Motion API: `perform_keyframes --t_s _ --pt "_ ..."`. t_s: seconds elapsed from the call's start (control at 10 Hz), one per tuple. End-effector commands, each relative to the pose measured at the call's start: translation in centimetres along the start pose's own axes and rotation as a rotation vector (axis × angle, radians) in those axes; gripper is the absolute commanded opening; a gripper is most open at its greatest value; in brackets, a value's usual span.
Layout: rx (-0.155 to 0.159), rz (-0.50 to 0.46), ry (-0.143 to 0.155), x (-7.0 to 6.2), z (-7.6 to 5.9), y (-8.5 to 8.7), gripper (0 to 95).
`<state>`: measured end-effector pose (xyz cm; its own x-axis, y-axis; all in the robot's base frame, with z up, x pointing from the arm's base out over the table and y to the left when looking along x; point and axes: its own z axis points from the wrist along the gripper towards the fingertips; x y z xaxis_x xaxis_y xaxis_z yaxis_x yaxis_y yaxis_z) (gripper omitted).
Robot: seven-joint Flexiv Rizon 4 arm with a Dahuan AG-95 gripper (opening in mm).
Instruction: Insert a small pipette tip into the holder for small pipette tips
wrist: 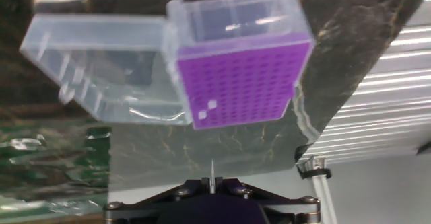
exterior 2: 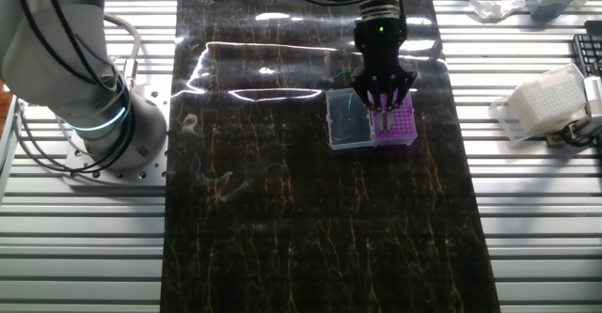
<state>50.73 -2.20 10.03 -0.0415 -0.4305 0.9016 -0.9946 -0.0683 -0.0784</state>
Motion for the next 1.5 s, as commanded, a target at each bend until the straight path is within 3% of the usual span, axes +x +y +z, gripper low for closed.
perform_keyframes --t_s 0.1,0.3,1.5 --pt "0.002 -0.014 0.021 -0.1 0.1 0.2 0.0" --pt "0.004 -0.024 0.041 -0.5 0.3 0.3 0.0" --pt "0.006 -0.043 0.054 -2.6 0.1 -0.6 0.0"
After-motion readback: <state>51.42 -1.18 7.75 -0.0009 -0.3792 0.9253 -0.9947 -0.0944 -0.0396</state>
